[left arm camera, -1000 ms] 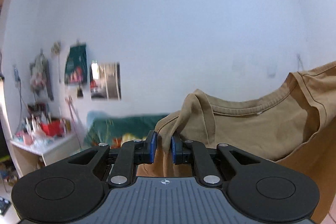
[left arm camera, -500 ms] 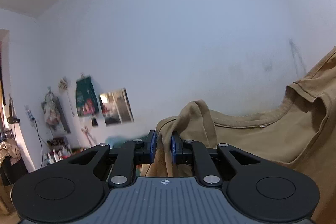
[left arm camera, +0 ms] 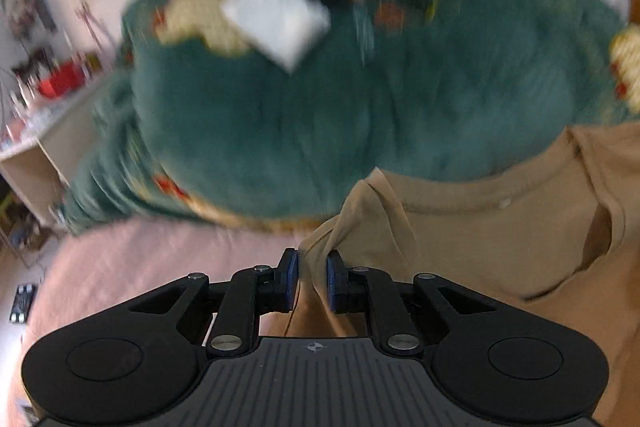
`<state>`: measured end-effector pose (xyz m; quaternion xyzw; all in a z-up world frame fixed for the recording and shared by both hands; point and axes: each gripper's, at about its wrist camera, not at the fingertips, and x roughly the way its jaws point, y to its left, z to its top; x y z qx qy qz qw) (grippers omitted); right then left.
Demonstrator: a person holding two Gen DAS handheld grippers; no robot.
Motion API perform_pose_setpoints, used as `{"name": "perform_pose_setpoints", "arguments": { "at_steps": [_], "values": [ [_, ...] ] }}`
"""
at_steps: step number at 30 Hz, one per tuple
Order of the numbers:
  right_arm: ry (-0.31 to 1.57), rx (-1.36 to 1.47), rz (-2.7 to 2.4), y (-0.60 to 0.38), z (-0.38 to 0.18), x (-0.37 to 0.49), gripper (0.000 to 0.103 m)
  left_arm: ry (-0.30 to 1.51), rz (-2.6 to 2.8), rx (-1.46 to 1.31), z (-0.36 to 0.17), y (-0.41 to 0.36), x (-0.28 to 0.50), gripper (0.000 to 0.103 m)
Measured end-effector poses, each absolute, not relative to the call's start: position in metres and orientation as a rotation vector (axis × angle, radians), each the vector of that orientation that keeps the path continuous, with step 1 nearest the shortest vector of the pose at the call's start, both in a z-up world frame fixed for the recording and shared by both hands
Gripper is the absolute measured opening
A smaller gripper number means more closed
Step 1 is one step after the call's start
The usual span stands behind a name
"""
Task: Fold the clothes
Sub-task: 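Lift the khaki shirt high with both grippers by its shoulders, then lay the shirt flat on the sheet and open both grippers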
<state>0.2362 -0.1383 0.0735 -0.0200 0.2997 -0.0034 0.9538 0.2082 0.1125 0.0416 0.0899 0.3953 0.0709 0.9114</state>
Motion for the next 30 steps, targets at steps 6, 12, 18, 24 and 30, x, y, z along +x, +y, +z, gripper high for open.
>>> {"name": "perform_pose_setpoints", "arguments": {
  "at_steps": [6, 12, 18, 24, 30],
  "values": [
    [0.725, -0.056, -0.069, -0.147, -0.016, 0.280, 0.007, 0.848, 0.187, 0.253, -0.059, 0.140, 0.268, 0.024],
    [0.789, 0.035, -0.110, -0.164, -0.023, 0.260, 0.012, 0.901, 0.178, 0.237, -0.050, 0.158, 0.237, 0.024],
    [0.943, 0.128, -0.056, -0.166, -0.020, 0.146, 0.013, 1.018, 0.165, 0.165, -0.039, 0.160, 0.144, 0.024],
    [1.218, 0.237, -0.035, -0.149, -0.032, 0.001, 0.013, 1.336, 0.114, 0.034, -0.047, 0.140, 0.004, 0.024],
    [1.373, 0.302, -0.067, -0.149, -0.046, -0.090, 0.013, 1.561, 0.015, 0.004, -0.045, 0.130, -0.094, 0.024]
  ]
}}
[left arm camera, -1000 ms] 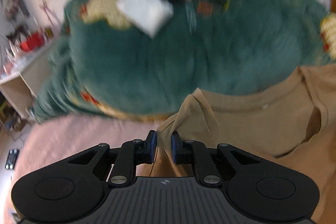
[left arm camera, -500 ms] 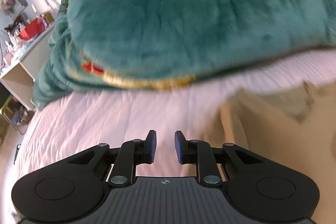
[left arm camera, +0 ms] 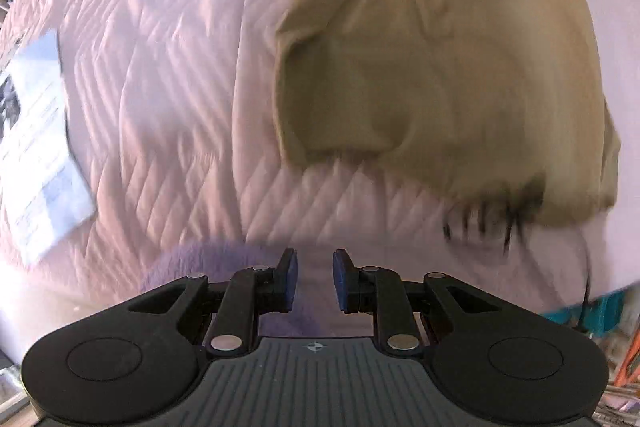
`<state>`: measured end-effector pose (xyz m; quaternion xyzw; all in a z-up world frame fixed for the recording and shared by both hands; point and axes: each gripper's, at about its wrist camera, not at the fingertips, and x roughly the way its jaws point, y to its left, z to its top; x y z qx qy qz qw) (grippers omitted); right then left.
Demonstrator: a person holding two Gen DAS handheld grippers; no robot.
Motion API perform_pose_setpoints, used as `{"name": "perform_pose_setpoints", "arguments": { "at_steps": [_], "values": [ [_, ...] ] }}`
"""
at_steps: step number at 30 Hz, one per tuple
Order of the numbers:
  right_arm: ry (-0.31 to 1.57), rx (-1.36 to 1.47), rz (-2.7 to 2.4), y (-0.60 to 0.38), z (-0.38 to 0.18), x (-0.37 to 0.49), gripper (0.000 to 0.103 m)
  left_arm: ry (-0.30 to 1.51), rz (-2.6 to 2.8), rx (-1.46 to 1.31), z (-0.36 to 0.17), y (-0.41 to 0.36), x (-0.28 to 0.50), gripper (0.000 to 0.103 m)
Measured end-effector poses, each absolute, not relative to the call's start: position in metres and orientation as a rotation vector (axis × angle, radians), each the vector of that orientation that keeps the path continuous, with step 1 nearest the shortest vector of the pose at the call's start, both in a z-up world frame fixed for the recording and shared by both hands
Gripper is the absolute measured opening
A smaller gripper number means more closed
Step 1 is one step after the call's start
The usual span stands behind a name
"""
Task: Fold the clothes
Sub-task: 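Lay the shirt flat on the sheet and open both grippers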
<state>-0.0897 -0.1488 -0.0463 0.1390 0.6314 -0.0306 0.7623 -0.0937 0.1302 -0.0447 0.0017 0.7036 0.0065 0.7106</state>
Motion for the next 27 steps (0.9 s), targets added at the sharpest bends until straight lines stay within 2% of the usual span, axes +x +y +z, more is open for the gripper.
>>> {"name": "perform_pose_setpoints", "arguments": {
  "at_steps": [4, 8, 12, 14, 17, 20, 22, 25, 27],
  "values": [
    [1.336, 0.303, -0.119, -0.158, -0.068, -0.104, 0.013, 1.334, 0.125, 0.110, -0.056, 0.140, -0.075, 0.026],
    [1.303, 0.310, -0.171, -0.168, -0.093, -0.111, 0.014, 1.283, 0.128, 0.175, -0.087, 0.140, -0.055, 0.031],
    [1.284, 0.342, -0.188, -0.181, -0.128, -0.085, 0.014, 1.282, 0.103, 0.220, -0.107, 0.135, -0.052, 0.045],
    [1.286, 0.338, -0.151, -0.183, -0.137, -0.075, 0.015, 1.281, 0.090, 0.242, -0.116, 0.133, -0.050, 0.045],
    [1.307, 0.339, -0.074, -0.181, -0.148, -0.062, 0.022, 1.266, 0.056, 0.280, -0.128, 0.128, -0.050, 0.045],
    [1.308, 0.297, -0.008, -0.169, -0.152, -0.056, 0.039, 1.241, 0.015, 0.344, -0.136, 0.123, -0.053, 0.048],
    [1.307, 0.268, 0.018, -0.161, -0.153, -0.053, 0.049, 1.230, 0.022, 0.345, -0.138, 0.124, -0.053, 0.059],
    [1.302, 0.226, 0.007, -0.153, -0.154, -0.046, 0.053, 1.223, 0.049, 0.320, -0.139, 0.127, -0.053, 0.062],
    [1.289, 0.194, -0.012, -0.149, -0.154, -0.045, 0.049, 1.225, 0.056, 0.306, -0.139, 0.128, -0.052, 0.062]
  ]
}}
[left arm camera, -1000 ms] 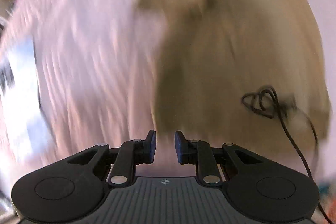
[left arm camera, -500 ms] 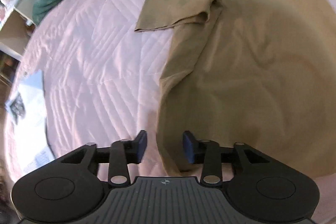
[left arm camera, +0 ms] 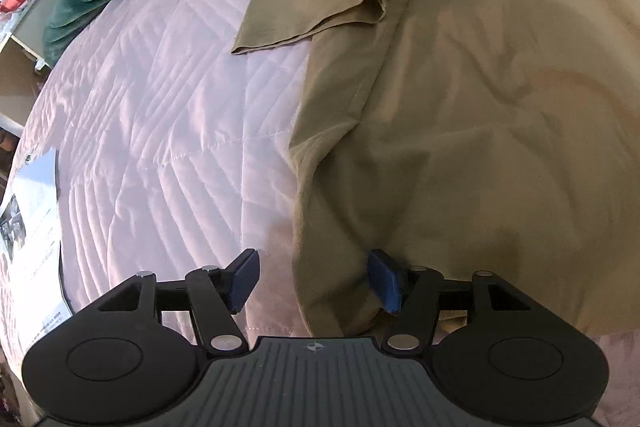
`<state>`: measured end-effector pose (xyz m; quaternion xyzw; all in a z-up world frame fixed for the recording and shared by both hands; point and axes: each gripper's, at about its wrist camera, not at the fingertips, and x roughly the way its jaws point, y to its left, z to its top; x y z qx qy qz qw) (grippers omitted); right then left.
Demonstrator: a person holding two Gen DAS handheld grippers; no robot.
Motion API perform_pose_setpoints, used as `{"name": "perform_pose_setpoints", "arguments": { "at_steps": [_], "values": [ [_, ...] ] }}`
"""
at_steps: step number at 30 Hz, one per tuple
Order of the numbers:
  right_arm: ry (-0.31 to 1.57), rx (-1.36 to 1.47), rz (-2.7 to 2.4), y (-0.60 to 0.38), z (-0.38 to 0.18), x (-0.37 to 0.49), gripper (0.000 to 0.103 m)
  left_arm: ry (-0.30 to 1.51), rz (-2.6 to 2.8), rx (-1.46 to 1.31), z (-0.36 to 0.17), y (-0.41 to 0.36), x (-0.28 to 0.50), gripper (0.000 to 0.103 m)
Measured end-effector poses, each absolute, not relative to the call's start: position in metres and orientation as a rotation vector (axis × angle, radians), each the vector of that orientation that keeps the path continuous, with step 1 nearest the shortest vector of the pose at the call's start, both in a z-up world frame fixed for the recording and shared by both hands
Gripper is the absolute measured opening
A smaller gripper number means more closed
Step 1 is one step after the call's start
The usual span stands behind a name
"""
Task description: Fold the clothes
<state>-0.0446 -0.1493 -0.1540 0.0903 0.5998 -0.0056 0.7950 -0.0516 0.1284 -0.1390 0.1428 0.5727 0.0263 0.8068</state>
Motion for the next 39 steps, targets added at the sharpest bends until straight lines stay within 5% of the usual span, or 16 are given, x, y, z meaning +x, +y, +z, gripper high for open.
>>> {"name": "perform_pose_setpoints", "arguments": {
  "at_steps": [2, 4, 9, 21, 27, 31, 35, 39],
  "values": [
    [1.287, 0.174, -0.017, -0.145, -0.150, -0.044, 0.030, 1.232, 0.029, 0.289, -0.139, 0.128, -0.050, 0.049],
    [1.304, 0.178, -0.010, -0.143, -0.146, -0.044, 0.005, 1.253, -0.005, 0.231, -0.137, 0.128, -0.049, 0.023],
    [1.328, 0.171, -0.001, -0.143, -0.137, -0.034, 0.002, 1.280, -0.020, 0.128, -0.131, 0.129, -0.047, 0.007],
    [1.374, 0.036, -0.155, -0.155, -0.069, -0.062, 0.001, 1.355, 0.170, 0.046, -0.096, 0.192, -0.061, 0.009],
    [1.449, 0.164, -0.133, -0.170, -0.089, -0.071, 0.001, 1.456, 0.223, 0.025, -0.110, 0.209, -0.066, 0.015],
    [1.312, 0.230, -0.046, -0.160, -0.068, -0.046, 0.006, 1.523, 0.258, 0.010, -0.120, 0.220, -0.070, 0.017],
    [1.210, 0.167, 0.025, -0.144, -0.050, -0.018, 0.017, 1.391, 0.313, -0.063, -0.087, 0.241, -0.058, 0.017],
    [1.170, 0.220, 0.045, -0.138, -0.049, 0.012, 0.020, 1.240, 0.230, -0.069, -0.065, 0.234, -0.011, 0.035]
  ]
}}
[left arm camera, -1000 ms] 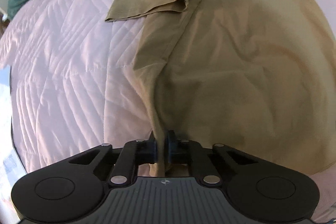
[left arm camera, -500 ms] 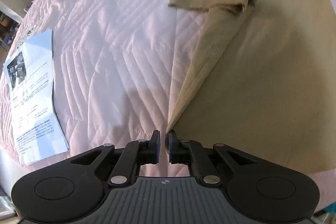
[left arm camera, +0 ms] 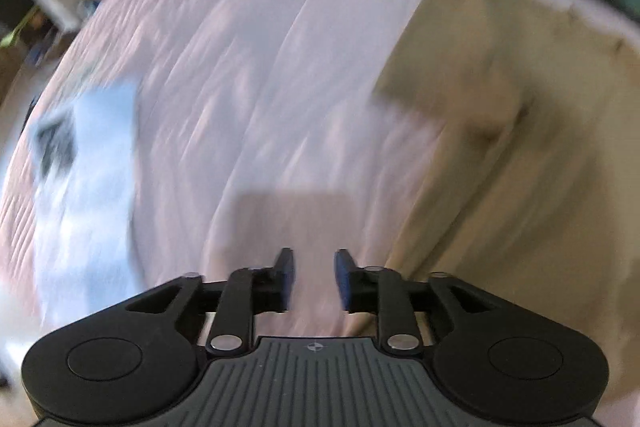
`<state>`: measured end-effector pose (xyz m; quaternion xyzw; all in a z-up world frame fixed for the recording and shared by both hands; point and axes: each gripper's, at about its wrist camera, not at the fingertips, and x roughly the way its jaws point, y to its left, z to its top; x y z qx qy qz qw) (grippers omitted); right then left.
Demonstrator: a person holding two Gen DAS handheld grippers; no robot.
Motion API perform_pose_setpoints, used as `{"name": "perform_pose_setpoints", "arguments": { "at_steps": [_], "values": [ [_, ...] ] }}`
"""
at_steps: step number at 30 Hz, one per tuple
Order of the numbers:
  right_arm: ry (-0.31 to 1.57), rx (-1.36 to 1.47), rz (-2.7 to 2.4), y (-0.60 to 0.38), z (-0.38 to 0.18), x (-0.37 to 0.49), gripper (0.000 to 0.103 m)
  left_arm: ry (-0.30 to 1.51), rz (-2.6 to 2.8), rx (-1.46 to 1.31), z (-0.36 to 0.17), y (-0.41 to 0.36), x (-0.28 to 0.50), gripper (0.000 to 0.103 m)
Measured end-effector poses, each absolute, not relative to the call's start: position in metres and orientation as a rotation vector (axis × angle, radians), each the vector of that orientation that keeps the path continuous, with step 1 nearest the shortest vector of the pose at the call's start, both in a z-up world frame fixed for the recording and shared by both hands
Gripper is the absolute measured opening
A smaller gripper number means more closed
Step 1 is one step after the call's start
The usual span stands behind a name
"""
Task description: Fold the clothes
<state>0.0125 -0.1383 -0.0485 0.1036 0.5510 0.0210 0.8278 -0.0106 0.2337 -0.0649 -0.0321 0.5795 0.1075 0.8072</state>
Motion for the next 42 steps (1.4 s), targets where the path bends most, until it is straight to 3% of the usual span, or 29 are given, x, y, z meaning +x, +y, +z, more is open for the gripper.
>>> {"name": "perform_pose_setpoints", "arguments": {
  "at_steps": [2, 15, 22, 28, 32, 33, 35, 39, 42],
  "values": [
    [1.154, 0.250, 0.075, -0.124, -0.050, 0.035, 0.021, 1.203, 0.194, -0.090, -0.069, 0.227, 0.018, 0.042],
    [0.967, 0.061, 0.380, 0.027, -0.068, 0.127, 0.026, 1.161, 0.019, 0.121, -0.131, 0.185, 0.171, 0.043],
    [0.933, -0.204, 0.484, 0.084, -0.105, 0.136, 0.034, 1.178, -0.060, 0.090, -0.153, 0.191, 0.179, 0.043],
    [0.894, -0.432, 0.568, 0.134, -0.136, 0.143, 0.034, 1.137, -0.076, 0.076, -0.157, 0.193, 0.172, 0.044],
    [0.918, -0.411, 0.557, 0.137, -0.141, 0.151, 0.031, 1.121, -0.100, 0.072, -0.157, 0.194, 0.170, 0.043],
    [0.926, -0.402, 0.553, 0.137, -0.142, 0.154, 0.028, 1.117, -0.106, 0.071, -0.157, 0.194, 0.169, 0.043],
    [0.941, -0.365, 0.540, 0.135, -0.141, 0.159, 0.010, 1.110, -0.118, 0.069, -0.157, 0.195, 0.168, 0.039],
    [0.958, -0.264, 0.502, 0.124, -0.134, 0.164, 0.006, 1.090, -0.145, 0.051, -0.155, 0.194, 0.166, 0.015],
    [0.934, -0.176, 0.464, 0.110, -0.123, 0.164, 0.005, 1.045, -0.161, -0.002, -0.143, 0.190, 0.164, 0.010]
  ]
}}
